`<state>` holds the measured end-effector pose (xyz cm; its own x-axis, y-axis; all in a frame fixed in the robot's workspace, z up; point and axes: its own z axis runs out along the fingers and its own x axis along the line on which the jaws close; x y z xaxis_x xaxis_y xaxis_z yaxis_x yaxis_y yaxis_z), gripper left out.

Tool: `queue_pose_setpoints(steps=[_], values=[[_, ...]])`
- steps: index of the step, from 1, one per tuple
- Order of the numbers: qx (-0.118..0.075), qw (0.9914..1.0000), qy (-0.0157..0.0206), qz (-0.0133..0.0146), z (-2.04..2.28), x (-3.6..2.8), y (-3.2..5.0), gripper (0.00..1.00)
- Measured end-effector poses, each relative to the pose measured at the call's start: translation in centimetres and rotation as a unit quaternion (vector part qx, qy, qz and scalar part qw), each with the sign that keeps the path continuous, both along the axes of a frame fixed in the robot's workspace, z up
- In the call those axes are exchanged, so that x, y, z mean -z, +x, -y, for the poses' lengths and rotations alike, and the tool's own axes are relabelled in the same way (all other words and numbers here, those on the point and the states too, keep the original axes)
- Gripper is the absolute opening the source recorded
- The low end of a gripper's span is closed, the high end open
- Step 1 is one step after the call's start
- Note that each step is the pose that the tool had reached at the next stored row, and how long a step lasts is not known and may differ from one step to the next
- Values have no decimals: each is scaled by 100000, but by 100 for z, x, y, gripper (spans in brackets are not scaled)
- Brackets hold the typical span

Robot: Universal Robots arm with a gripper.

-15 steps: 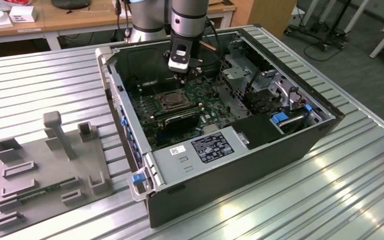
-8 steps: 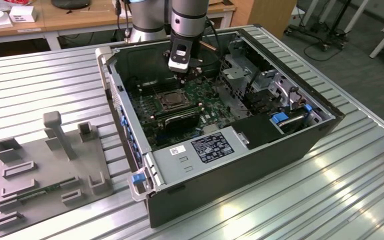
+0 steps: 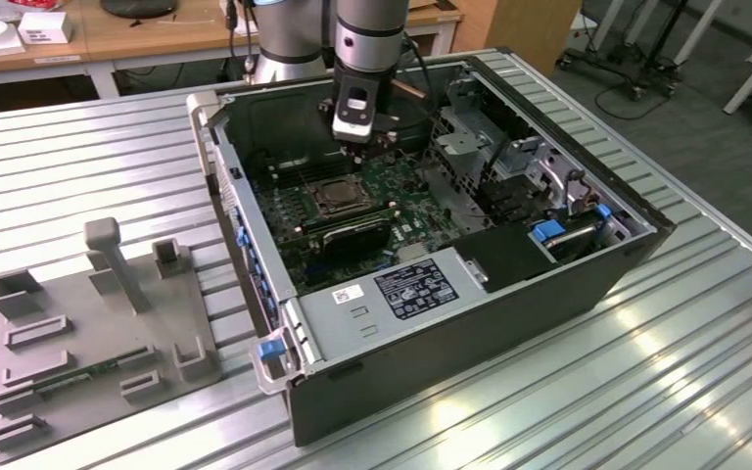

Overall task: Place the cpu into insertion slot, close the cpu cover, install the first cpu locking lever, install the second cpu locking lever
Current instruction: 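Close the cpu cover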

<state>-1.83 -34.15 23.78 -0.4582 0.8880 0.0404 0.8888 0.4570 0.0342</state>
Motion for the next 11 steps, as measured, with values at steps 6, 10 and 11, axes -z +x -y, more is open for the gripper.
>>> queue_pose_setpoints(steps=[6, 10, 11], values=[[-3436, 99941, -3, 3, 0, 0, 0, 11], [-3446, 99941, -1, 1, 0, 0, 0, 11], [-3445, 99941, 0, 1, 0, 0, 0, 11]])
